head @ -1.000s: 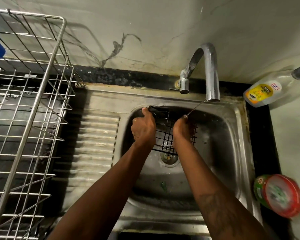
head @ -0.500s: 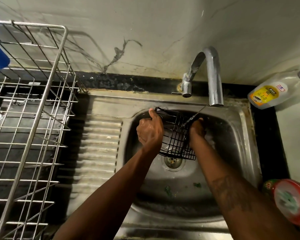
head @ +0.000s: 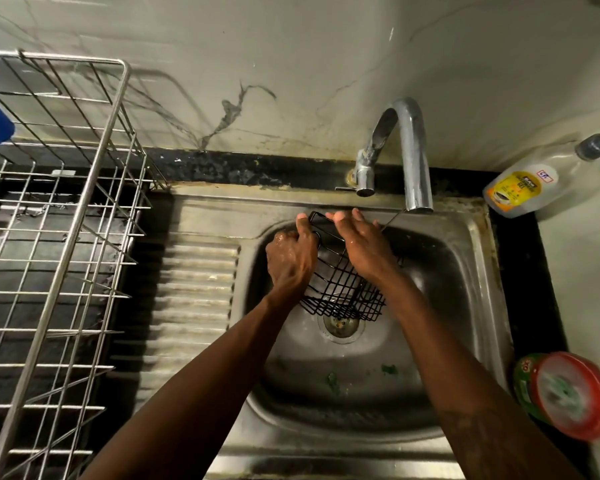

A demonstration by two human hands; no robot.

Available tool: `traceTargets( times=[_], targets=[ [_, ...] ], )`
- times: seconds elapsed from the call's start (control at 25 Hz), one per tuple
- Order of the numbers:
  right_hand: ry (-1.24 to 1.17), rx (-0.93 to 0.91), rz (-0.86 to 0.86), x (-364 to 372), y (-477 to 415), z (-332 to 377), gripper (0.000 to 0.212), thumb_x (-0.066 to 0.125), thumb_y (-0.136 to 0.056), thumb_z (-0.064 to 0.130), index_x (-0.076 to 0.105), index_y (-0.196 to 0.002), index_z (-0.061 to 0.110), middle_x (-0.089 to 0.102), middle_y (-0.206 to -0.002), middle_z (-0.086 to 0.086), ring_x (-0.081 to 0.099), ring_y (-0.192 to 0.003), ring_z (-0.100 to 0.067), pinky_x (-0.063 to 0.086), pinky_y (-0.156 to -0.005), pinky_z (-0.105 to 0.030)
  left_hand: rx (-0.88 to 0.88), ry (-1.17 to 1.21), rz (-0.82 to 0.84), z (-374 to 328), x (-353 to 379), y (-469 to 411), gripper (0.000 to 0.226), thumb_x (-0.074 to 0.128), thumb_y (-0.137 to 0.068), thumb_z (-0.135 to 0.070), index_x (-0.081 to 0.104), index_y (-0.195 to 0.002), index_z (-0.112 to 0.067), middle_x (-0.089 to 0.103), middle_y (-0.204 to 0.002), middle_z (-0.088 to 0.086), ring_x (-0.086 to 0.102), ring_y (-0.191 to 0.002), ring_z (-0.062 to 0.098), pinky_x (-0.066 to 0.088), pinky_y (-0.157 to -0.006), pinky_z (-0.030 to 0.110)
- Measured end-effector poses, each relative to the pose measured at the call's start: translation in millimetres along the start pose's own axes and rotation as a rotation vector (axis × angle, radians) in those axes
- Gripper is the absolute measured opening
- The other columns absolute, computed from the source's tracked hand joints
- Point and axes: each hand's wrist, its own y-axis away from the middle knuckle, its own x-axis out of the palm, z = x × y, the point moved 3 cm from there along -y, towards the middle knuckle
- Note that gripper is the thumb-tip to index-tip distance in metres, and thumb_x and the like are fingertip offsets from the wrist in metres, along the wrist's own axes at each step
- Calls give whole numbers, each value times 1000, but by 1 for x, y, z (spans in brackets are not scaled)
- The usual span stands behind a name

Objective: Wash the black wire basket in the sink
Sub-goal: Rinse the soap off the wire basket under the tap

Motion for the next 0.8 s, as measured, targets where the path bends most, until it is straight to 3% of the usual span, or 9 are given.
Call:
traceTargets(
  times=[0.08,0.2,0.28,0.4,0.48,0.56,0.68,0.8],
  targets=[
    [112,-54,-34,-17,-8,3,48,28,-101,64,53,-138,46,58,-143,4,52,-131,-20,32,-116,-55,184,51,81,-6,2,2,58,35,-101,-58,73,-87,-17,71,-81,-3,63,-74,9,46,-68,18],
    [119,-75,-32,-18,-18,17,45,27,-103,59,63,-106,32,70,-104,4,65,-98,-18,48,-96,-47,518,-165,237,-20,15,16,43,46,-97,-49,71,-80,-18,68,-67,-9,63,-59,6,53,-59,27],
    [167,-30,-82,-9,-13,19,48,32,-102,58,65,-90,26,67,-89,2,62,-84,-16,49,-84,-39,605,-281,232,-22,21,22,35,52,-91,-44,70,-81,-15,70,-69,-2,64,-58,14,48,-56,27],
    [234,1,-157,-12,-1,2,62,30,-100,67,69,-83,22,70,-81,1,66,-77,-15,52,-79,-36,535,-231,219,-14,23,18,47,50,-94,-47,63,-61,-16,63,-54,-3,58,-47,10,40,-49,22],
    [147,13,-168,-22,4,-6,66,35,-99,68,68,-70,19,68,-67,2,66,-65,-9,53,-70,-31,540,-196,275,-15,30,20,51,47,-96,-50,61,-60,-16,61,-53,-3,58,-47,10,44,-47,24],
    [42,54,-287,-43,5,-4,62,46,-100,60,59,-56,17,60,-54,6,60,-52,-1,50,-58,-24,627,-199,331,-29,40,26,50,41,-98,-51,65,-69,-17,65,-60,-4,61,-53,10,52,-54,31],
    [17,92,-400,-80,14,-3,50,65,-97,37,50,-53,19,53,-56,0,63,-64,-25,53,-63,-33,809,-292,261,-46,44,26,53,30,-104,-48,65,-79,-19,64,-65,-5,61,-56,10,54,-58,33],
    [92,1,-432,-98,18,8,43,74,-91,21,53,-61,0,56,-62,-20,59,-67,-43,49,-62,-42,874,-252,182,-46,39,28,54,27,-108,-41,63,-75,-18,57,-56,-6,54,-46,9,51,-50,34]
  ],
)
